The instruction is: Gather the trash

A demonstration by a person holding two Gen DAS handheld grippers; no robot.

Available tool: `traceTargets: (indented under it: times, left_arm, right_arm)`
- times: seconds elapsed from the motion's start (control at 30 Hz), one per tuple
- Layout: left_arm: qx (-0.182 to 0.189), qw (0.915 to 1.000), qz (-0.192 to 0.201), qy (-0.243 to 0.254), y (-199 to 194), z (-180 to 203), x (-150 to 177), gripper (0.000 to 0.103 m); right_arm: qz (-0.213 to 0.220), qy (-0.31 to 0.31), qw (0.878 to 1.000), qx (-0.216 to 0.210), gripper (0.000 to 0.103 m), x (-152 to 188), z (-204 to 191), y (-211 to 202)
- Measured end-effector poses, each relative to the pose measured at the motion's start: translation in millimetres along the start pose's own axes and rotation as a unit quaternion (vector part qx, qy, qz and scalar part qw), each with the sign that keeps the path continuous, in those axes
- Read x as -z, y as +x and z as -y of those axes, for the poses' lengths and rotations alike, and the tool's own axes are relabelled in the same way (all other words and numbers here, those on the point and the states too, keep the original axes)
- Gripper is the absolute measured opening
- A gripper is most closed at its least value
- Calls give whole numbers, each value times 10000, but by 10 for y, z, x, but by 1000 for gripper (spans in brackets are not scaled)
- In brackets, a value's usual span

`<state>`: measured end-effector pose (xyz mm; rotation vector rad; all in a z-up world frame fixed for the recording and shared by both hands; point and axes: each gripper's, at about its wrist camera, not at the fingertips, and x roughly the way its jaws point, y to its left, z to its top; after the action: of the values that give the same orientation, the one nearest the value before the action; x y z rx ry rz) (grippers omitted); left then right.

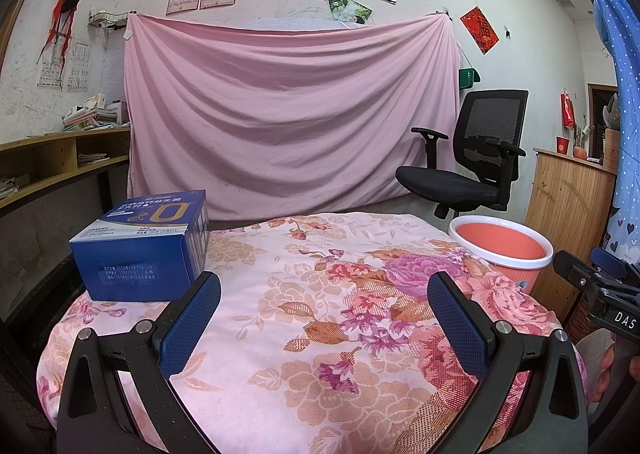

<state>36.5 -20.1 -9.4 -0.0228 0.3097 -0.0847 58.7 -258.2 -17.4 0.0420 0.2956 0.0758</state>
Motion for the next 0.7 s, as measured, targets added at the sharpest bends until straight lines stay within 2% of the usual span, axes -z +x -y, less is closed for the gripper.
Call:
traceTargets:
  times: [0.7]
  left_arm:
    - [3, 10000, 1, 4, -1, -2, 0, 101]
  right_arm:
    - [-8, 13, 10000, -4, 103, 6, 3, 5]
